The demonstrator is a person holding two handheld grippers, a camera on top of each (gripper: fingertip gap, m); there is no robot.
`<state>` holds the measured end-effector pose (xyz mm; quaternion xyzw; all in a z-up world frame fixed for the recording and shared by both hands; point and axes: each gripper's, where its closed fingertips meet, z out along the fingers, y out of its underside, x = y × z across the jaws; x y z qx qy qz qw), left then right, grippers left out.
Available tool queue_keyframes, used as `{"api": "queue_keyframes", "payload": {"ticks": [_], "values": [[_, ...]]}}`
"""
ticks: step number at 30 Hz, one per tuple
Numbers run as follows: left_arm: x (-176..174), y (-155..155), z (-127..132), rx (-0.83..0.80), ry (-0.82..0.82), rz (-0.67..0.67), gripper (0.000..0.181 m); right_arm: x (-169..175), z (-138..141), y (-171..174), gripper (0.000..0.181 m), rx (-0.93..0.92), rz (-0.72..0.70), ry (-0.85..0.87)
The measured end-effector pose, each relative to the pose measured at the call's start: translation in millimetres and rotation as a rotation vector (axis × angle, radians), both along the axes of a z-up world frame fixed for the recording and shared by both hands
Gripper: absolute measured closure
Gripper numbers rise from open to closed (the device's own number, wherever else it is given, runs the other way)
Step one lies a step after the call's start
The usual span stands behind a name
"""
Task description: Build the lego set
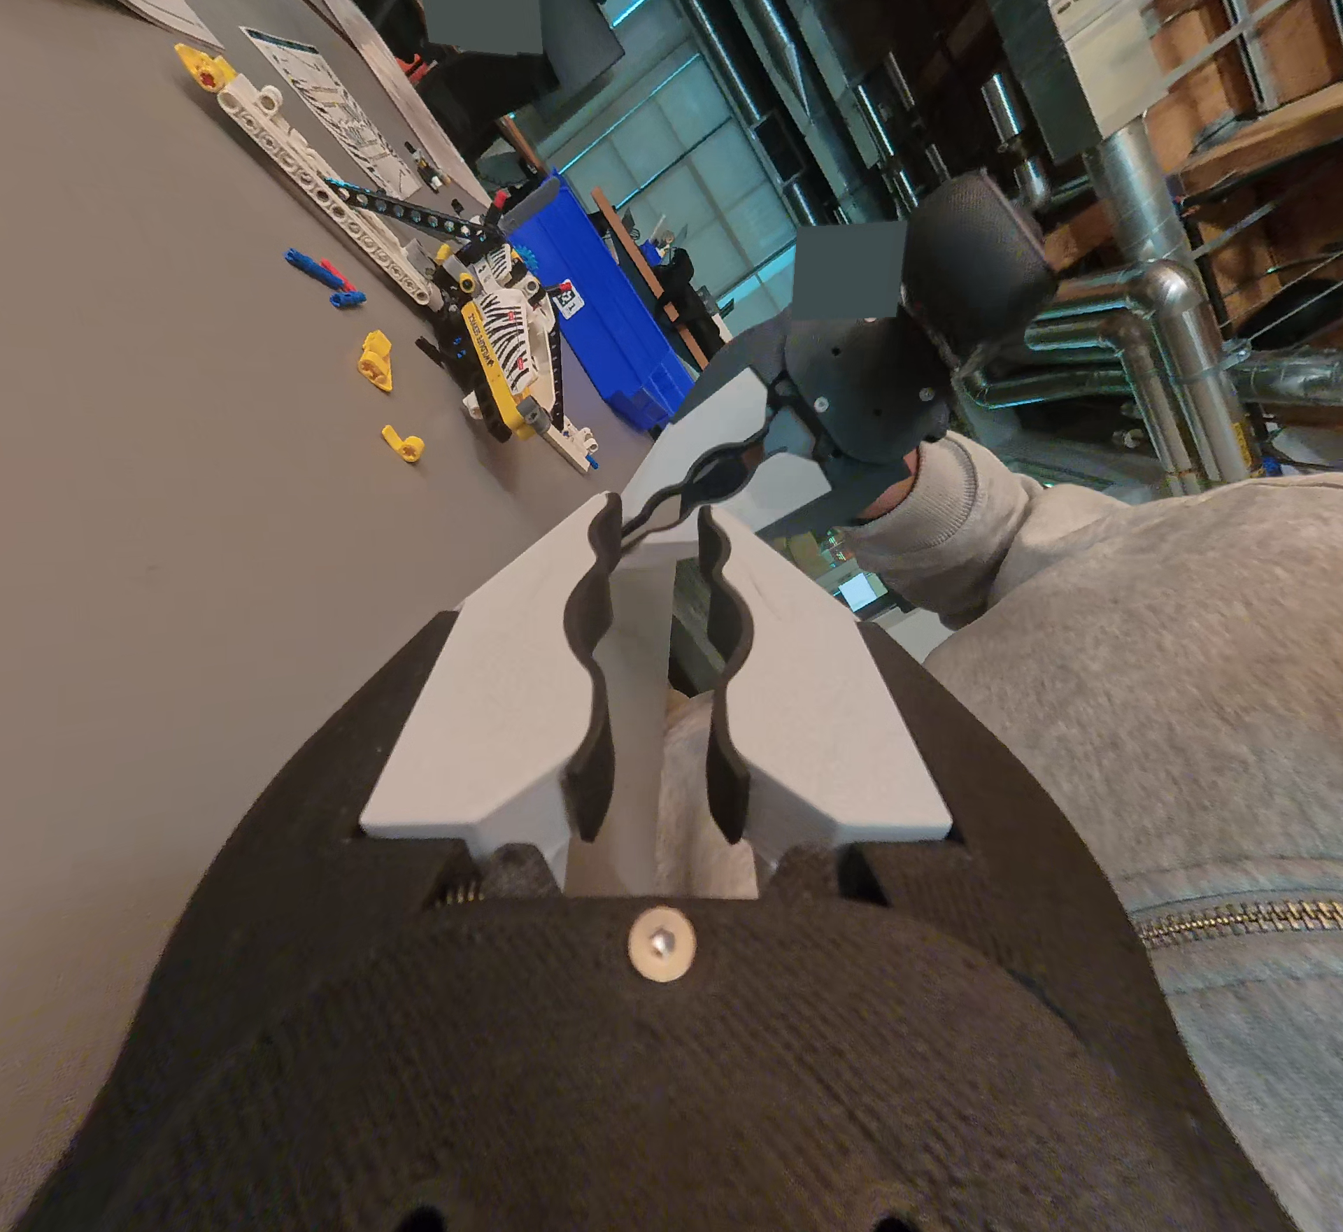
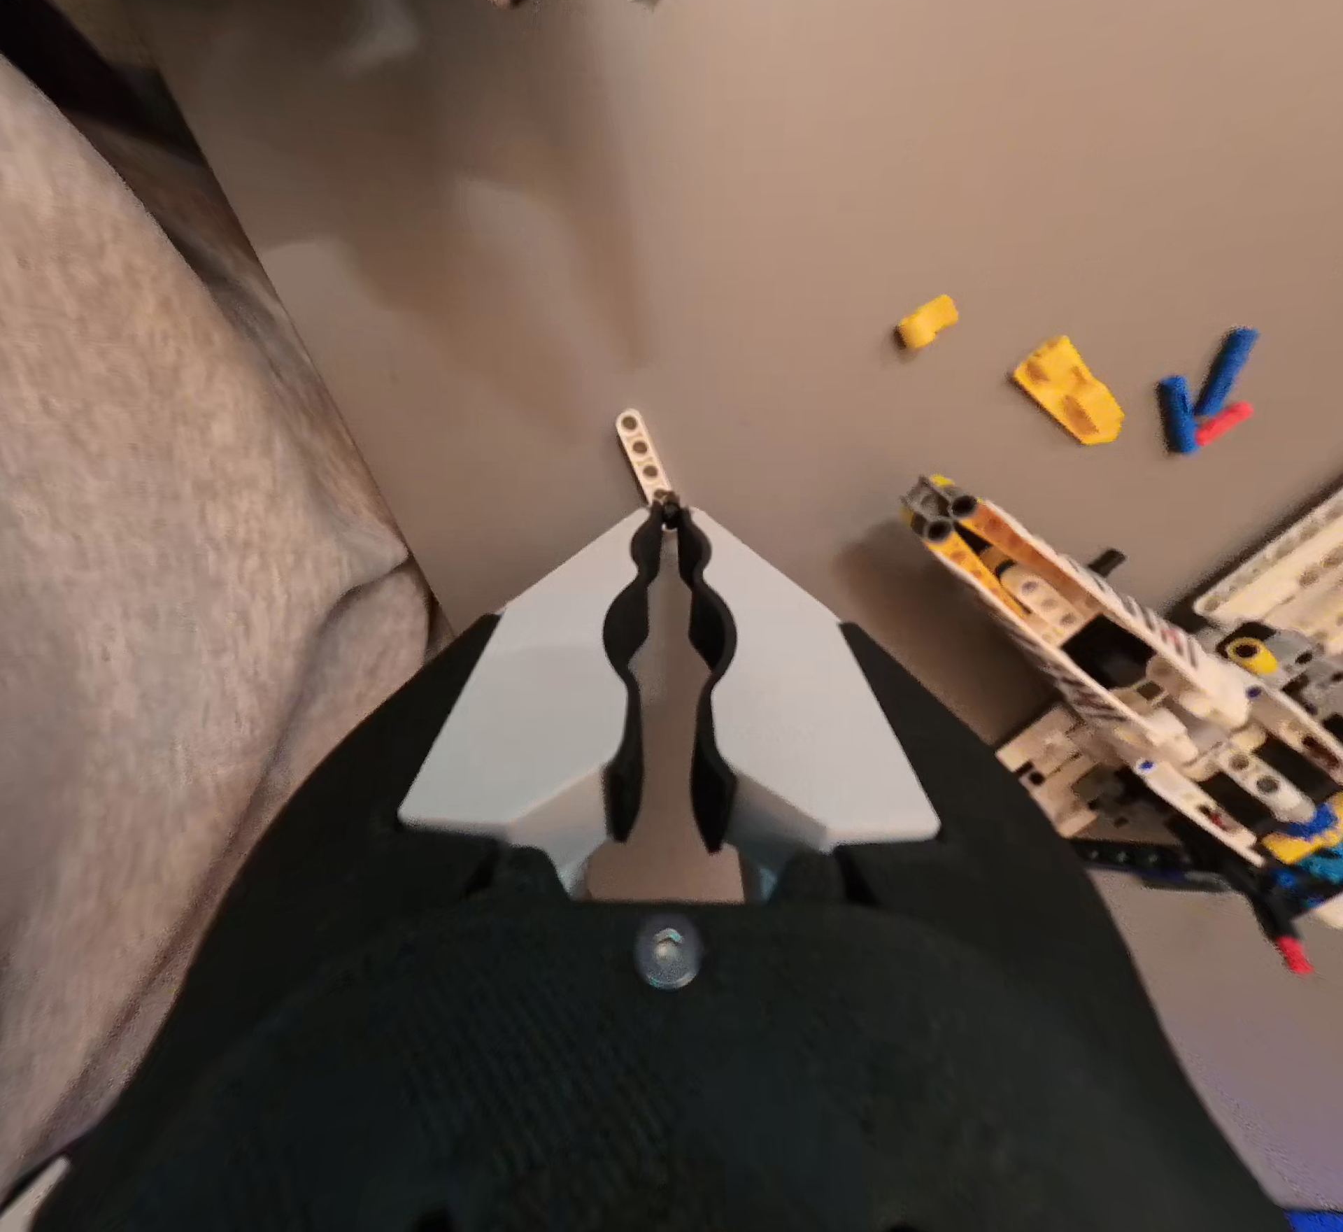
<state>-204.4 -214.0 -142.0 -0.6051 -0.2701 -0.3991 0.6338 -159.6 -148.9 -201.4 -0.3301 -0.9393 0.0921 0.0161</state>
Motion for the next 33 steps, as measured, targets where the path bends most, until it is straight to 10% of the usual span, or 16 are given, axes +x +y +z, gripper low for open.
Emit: {"api": "queue_keyframes", "payload": {"ticks": [33], "values": [[-2,0,-2,-0.006,-0.053,-0.009,0.181,3,-4,-4,0.178,-0.026,-0.053,-0.003]]}}
